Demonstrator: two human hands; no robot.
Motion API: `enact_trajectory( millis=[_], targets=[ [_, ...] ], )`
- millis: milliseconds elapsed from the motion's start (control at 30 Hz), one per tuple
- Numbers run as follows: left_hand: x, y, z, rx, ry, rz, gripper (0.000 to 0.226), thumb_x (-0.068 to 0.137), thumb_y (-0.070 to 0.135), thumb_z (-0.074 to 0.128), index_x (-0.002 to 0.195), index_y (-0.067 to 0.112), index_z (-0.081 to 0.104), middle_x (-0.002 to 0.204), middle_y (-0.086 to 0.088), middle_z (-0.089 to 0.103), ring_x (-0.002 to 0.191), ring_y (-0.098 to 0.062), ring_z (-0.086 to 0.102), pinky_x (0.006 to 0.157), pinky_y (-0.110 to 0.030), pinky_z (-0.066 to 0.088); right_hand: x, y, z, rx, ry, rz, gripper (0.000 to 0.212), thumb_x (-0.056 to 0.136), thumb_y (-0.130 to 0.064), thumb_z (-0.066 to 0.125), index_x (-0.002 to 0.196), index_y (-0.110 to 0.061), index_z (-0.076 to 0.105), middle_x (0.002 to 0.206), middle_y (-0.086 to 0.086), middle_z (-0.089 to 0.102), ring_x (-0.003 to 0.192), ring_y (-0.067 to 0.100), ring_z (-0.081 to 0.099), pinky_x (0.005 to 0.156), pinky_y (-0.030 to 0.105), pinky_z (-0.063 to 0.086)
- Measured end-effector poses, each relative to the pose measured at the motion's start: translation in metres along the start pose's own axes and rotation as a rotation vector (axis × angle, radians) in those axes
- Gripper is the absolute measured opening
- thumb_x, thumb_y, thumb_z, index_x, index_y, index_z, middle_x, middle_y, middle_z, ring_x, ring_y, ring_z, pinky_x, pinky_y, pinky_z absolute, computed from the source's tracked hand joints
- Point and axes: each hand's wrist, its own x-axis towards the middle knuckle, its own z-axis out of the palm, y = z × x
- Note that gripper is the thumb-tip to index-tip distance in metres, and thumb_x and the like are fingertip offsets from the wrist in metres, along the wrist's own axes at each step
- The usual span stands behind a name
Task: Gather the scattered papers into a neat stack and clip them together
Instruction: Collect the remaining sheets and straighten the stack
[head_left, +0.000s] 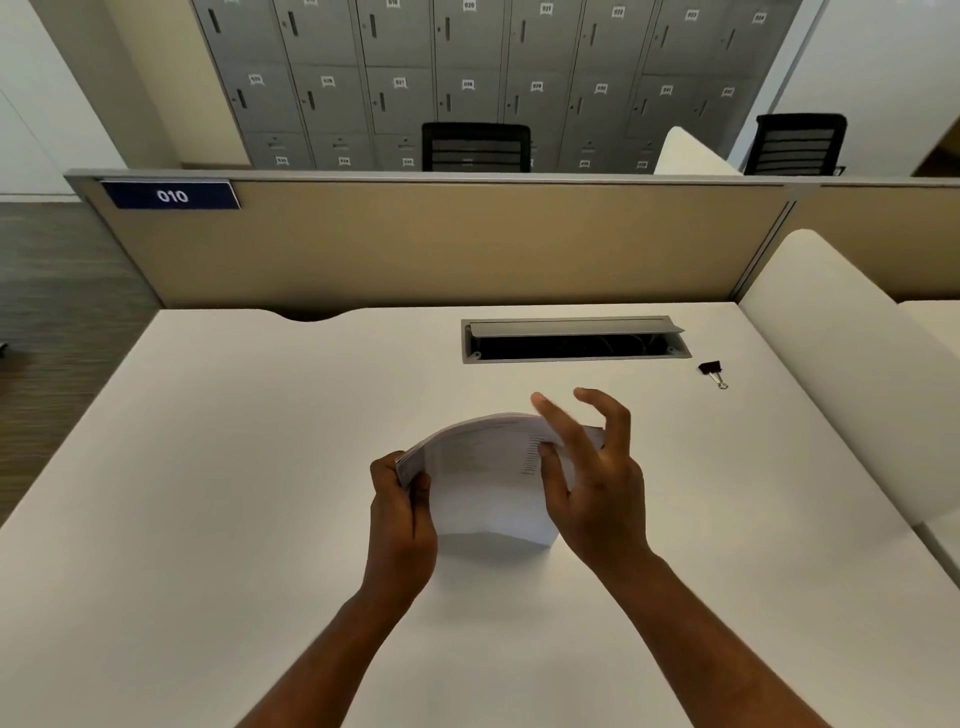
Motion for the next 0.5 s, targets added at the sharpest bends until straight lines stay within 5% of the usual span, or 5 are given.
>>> enact_trajectory(
  millis=[133,200,267,400,500],
  targets=[
    [0.0,-0.003,0.0,0.001,0.011,-0.021,0.018,0.095,0.021,0.041,0.104,0.036,0.037,0.096,0.015,0.06,0.086,-0.001,0.061,0.063,-0.01,0.047,-0.006,0.004,0.006,0.122,0.034,0.038,0.068,0.09,-0.014,0.075,0.147,-0.036,0.046,0.144,0.004,0.044,0.106,-0.001,0.049,0.079,0.018,0.06],
    [0.0,-0.005,-0.001,-0.004,0.02,-0.028,0.017,0.095,0.02,0.041,0.103,0.035,0.037,0.096,0.012,0.06,0.085,0.0,0.061,0.063,-0.009,0.046,-0.013,0.008,0.012,0.386,0.073,0.228,0.082,0.085,-0.01,0.08,0.151,-0.031,0.037,0.143,-0.002,0.047,0.124,0.004,0.053,0.09,0.018,0.056],
    [0.001,-0.007,0.0,-0.007,0.035,-0.04,0.017,0.095,0.02,0.042,0.104,0.033,0.038,0.095,0.013,0.06,0.084,-0.001,0.061,0.063,-0.009,0.046,-0.019,0.011,0.019,0.661,0.005,0.492,0.088,0.082,-0.006,0.083,0.152,-0.027,0.033,0.138,-0.004,0.054,0.122,0.01,0.059,0.088,0.021,0.058],
    [0.003,-0.004,0.006,-0.016,0.07,-0.058,0.016,0.098,0.013,0.042,0.106,0.027,0.042,0.088,0.016,0.061,0.08,0.0,0.061,0.061,-0.008,0.044,-0.031,0.017,0.037,0.73,-0.149,0.798,0.021,0.091,-0.008,0.074,0.11,-0.014,0.068,0.101,0.001,0.074,0.101,0.025,0.07,0.077,0.029,0.056],
    [0.001,-0.001,0.007,-0.022,0.089,-0.016,0.017,0.095,0.014,0.041,0.105,0.027,0.042,0.086,0.024,0.061,0.076,0.0,0.061,0.058,-0.006,0.042,-0.04,0.017,0.039,0.72,-0.075,0.766,0.015,0.092,-0.006,0.071,0.104,-0.015,0.07,0.091,-0.008,0.075,0.088,0.008,0.07,0.072,0.018,0.053]
  ],
)
